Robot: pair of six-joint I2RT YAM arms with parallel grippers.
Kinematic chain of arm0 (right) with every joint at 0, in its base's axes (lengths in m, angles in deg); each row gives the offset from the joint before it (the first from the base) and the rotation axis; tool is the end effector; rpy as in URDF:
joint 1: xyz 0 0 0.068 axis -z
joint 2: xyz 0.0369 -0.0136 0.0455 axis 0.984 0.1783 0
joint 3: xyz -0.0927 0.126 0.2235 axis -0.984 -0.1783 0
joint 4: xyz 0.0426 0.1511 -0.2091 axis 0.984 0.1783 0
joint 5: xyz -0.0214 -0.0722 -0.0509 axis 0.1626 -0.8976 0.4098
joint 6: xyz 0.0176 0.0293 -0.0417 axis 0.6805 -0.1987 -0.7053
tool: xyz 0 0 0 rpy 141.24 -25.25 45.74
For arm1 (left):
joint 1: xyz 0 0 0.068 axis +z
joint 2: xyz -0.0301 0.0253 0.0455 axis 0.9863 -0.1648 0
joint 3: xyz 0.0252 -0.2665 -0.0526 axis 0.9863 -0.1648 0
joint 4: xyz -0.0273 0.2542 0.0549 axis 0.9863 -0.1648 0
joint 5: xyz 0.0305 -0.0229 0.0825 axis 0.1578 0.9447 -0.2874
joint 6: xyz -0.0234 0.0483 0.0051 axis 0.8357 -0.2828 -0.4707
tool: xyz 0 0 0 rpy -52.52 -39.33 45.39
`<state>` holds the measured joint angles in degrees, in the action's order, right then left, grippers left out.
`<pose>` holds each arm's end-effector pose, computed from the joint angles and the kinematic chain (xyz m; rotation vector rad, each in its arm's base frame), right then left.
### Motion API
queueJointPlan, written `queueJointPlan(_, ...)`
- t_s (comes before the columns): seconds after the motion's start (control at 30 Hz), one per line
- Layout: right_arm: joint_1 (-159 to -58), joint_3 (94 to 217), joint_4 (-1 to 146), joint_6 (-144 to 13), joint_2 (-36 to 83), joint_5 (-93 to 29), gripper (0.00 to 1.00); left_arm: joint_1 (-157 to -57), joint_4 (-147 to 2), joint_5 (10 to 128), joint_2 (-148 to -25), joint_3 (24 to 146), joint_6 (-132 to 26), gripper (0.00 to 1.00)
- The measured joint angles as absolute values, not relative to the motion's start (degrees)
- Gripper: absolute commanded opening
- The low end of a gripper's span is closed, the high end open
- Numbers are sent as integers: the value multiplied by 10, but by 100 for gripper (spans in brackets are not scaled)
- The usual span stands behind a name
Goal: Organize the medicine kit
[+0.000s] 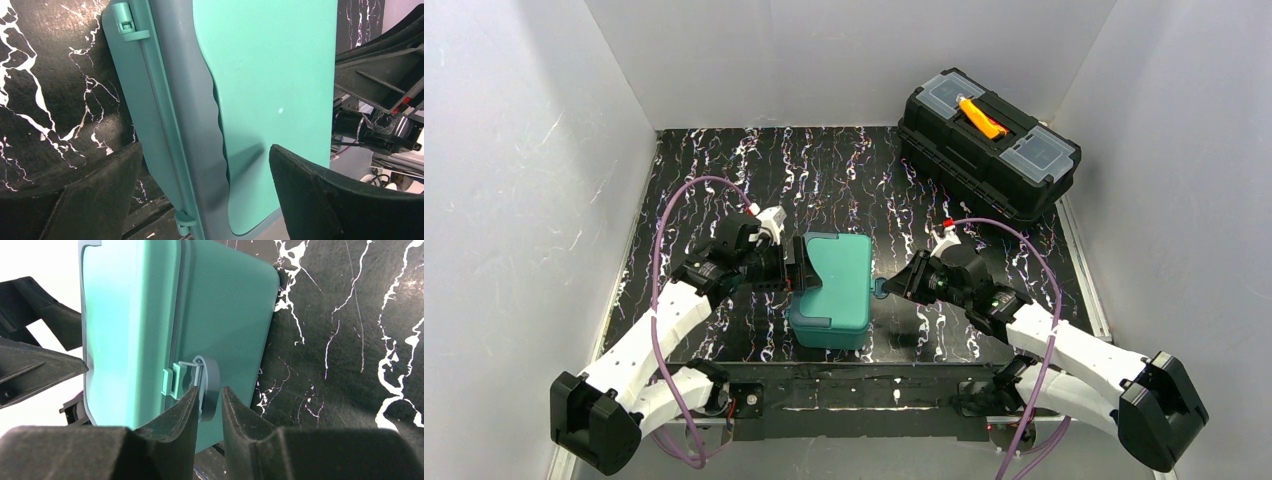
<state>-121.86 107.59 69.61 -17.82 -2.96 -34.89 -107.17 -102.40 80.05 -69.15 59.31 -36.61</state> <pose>0.1558 0.1448 0.2247 0.1822 2.1923 1.1059 0.1864 -0.1067 0.2810 0.1589 2.3558 -0.8772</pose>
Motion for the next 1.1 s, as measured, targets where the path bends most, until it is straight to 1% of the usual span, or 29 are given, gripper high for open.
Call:
queueJointPlan(0.13,-1219,1076,687,-178,-27,-347,22,-1072,-1015,806,-692,583,-364,97)
queueJointPlan(0.47,-1218,1090,702,-182,-28,-347,10,-1072,-1013,812,-692,581,-363,97)
queueJointPlan(0.77,-1219,1157,775,-216,-27,-340,7,-1072,-1009,815,-693,580,-361,96)
queueJointPlan(1.1,-1229,1199,800,-232,6,-325,7,-1072,-1002,823,-695,580,-359,95)
